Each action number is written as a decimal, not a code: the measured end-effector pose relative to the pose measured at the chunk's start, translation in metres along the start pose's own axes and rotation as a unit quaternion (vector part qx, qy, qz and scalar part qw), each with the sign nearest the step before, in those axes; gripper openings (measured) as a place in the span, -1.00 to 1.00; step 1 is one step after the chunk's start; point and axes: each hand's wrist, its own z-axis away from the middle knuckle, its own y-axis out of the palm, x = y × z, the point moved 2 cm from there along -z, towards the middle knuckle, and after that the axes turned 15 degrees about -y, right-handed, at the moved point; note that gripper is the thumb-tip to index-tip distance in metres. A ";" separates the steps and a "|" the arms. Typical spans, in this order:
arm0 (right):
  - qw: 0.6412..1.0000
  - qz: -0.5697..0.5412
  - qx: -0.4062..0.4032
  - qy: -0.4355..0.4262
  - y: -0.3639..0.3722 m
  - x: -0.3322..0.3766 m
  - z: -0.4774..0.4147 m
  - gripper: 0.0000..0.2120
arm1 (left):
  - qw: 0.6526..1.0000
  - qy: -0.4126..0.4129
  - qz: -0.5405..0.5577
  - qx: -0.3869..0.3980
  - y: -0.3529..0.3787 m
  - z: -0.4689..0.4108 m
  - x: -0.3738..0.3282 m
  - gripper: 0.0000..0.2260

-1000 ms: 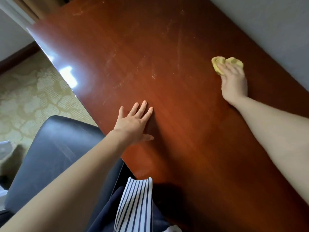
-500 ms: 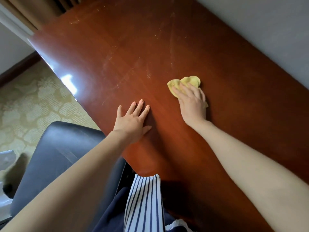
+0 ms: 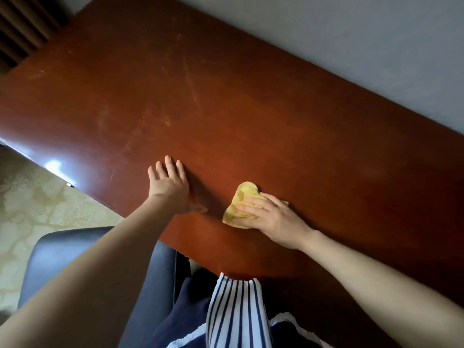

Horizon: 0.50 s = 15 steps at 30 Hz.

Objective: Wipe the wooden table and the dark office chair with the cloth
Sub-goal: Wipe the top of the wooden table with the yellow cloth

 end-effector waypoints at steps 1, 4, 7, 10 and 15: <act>1.000 0.001 0.016 -0.009 -0.004 -0.007 0.010 -0.46 | 1.000 0.000 -0.008 -0.002 0.000 0.000 -0.001 0.23; 0.999 0.003 0.032 0.020 -0.021 -0.037 0.030 -0.47 | 1.000 -0.001 -0.014 -0.010 -0.001 0.001 -0.004 0.25; 0.997 0.002 0.039 0.073 -0.035 -0.072 0.041 -0.48 | 1.000 0.000 -0.014 -0.011 -0.002 0.002 -0.006 0.24; 0.986 -0.004 0.049 0.156 -0.044 -0.117 0.039 -0.51 | 1.000 0.001 -0.017 -0.016 -0.002 0.005 -0.007 0.23; 0.946 -0.027 -0.006 0.323 -0.057 -0.195 0.008 -0.58 | 0.999 0.002 -0.025 -0.022 -0.005 0.006 -0.011 0.23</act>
